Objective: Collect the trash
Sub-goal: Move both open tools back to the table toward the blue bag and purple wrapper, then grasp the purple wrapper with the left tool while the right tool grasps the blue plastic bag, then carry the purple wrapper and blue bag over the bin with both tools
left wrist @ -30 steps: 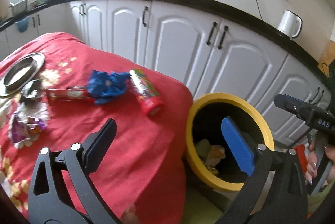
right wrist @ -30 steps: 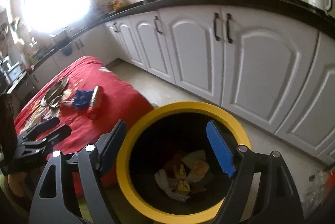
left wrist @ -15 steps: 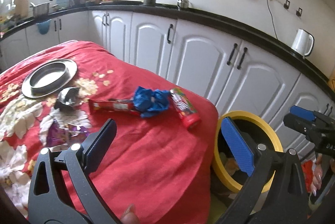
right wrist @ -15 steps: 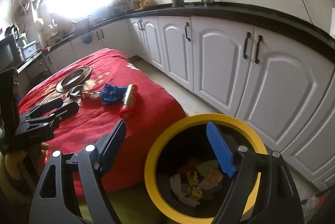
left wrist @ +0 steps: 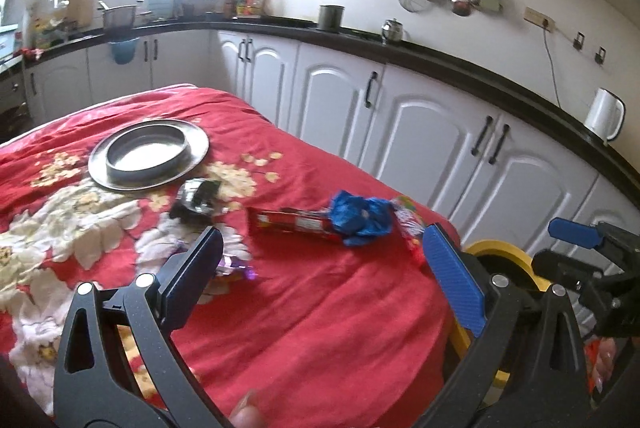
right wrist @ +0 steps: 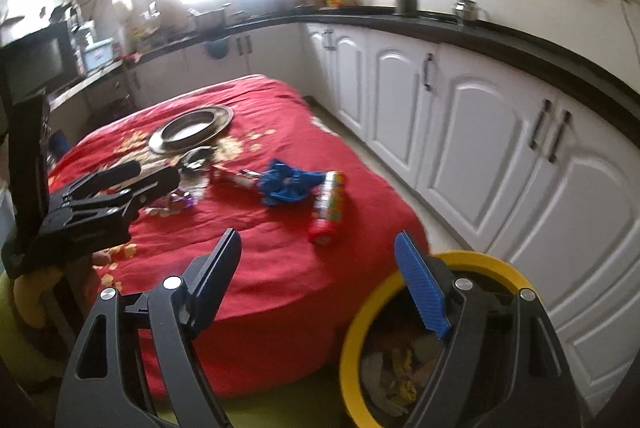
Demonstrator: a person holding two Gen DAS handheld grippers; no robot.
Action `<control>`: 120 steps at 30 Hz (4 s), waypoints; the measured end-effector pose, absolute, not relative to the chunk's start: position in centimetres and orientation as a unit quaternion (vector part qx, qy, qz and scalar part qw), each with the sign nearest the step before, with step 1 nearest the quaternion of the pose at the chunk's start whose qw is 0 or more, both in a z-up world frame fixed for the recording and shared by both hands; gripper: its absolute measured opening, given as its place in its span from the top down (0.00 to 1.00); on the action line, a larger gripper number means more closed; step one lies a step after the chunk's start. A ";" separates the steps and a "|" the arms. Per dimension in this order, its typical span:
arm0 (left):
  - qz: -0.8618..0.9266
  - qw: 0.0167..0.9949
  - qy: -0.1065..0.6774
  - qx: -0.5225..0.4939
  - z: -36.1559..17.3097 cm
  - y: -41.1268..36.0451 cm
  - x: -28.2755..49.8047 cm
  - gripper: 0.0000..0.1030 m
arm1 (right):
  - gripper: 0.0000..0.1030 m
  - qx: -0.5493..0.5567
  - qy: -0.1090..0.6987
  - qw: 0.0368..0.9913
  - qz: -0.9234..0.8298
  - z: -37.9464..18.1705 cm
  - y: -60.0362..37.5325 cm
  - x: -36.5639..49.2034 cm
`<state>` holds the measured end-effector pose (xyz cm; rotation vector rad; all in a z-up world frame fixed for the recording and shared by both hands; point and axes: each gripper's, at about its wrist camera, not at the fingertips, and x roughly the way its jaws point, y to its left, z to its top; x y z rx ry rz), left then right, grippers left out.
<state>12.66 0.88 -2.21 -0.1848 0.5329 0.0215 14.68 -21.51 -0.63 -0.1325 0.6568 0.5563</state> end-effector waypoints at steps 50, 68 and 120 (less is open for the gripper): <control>0.067 0.916 0.354 -0.177 -9.1 11.1 15.8 0.78 | 0.94 -0.086 0.424 0.836 0.338 -6.6 -10.1 23.5; 0.025 0.924 0.340 -0.172 -6.8 9.7 12.8 0.79 | 0.94 -0.077 0.410 0.832 0.366 -5.1 -11.7 18.4; -0.125 0.942 0.305 -0.056 -1.9 -6.0 12.6 0.79 | 0.94 0.062 0.345 0.907 0.236 -0.3 -30.4 15.1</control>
